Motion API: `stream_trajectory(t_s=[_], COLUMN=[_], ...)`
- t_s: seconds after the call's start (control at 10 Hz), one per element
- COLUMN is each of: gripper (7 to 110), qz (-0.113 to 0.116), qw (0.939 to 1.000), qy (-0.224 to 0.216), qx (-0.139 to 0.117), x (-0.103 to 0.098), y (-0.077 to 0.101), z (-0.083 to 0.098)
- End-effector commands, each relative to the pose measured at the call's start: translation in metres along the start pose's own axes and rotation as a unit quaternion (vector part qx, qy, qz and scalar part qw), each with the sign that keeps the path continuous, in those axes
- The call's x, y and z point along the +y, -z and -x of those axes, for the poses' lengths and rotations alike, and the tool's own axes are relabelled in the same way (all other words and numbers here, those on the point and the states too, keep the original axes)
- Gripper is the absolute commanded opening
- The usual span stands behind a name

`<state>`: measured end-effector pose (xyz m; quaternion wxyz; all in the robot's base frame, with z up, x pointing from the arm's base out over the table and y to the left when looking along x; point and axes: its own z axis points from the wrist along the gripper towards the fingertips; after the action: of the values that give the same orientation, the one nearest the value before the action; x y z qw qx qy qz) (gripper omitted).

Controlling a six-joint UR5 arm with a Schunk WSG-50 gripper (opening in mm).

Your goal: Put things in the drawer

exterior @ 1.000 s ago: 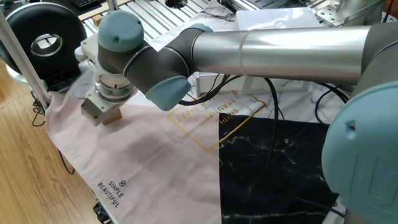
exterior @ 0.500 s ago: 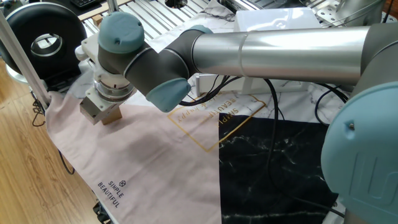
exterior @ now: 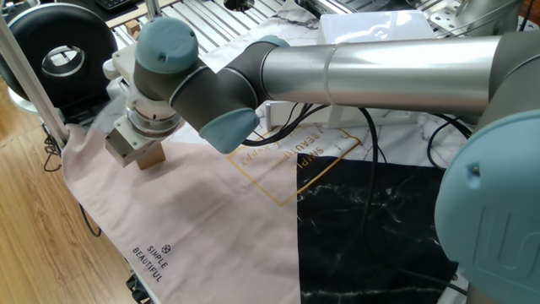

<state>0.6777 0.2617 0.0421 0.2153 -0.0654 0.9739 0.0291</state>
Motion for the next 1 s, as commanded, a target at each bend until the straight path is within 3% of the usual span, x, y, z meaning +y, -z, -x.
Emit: stream_trajectory(t_s=[0.0,0.3,0.7,0.9], gripper=[88,88,88,88], qz=[-0.006,-0.003,-0.014,-0.027], qw=[0.9999,0.9996,0.9995,0.9996], qy=[-0.006,-0.011,-0.008,0.000], qx=[-0.006,-0.026,-0.028,0.001], x=[-0.005,-0.004,-0.009,-0.016], y=[0.001,0.001,0.001,0.001], z=[0.004,0.014,0.015,0.001])
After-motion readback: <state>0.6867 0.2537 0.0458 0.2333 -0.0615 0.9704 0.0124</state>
